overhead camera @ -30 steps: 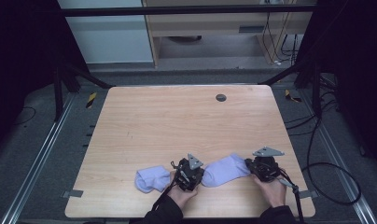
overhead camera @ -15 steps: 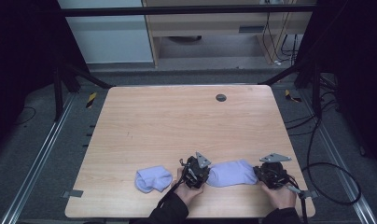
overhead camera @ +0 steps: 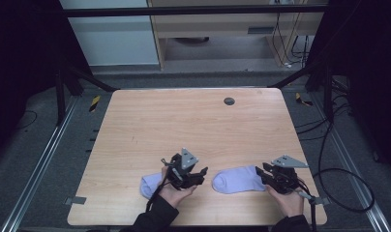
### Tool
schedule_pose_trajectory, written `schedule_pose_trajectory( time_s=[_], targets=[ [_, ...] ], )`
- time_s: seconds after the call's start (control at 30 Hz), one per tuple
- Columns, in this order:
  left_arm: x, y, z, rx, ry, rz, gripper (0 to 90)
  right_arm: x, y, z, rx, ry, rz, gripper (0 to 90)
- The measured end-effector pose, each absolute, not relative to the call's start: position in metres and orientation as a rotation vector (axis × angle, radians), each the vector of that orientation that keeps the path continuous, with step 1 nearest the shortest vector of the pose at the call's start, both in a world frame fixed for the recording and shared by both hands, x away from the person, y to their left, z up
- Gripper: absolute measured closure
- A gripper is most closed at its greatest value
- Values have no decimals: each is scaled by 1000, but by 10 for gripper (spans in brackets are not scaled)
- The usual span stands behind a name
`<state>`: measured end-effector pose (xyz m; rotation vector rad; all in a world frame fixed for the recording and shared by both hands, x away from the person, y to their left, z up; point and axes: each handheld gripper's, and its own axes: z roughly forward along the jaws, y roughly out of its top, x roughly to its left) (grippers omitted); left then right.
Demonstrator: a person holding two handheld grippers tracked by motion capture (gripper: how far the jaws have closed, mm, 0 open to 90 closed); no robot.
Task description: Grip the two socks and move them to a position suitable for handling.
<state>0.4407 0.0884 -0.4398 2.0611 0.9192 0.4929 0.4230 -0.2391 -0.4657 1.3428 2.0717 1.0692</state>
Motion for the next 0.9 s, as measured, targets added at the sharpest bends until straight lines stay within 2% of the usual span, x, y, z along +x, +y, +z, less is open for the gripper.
schedule_pose_trajectory(
  time_s=[0.27,0.5,0.9],
  targets=[
    [441,151,-429,1990,1038,545,336,426,-218,-459,1296,2112,1142,553],
    [434,192,-432,1958,1108,555,328,427,-196,-452,1235,2162,1174,514],
    [427,236,-442,1913,1194,578,383,429,-145,-440,1127,2250,1244,495]
  ],
)
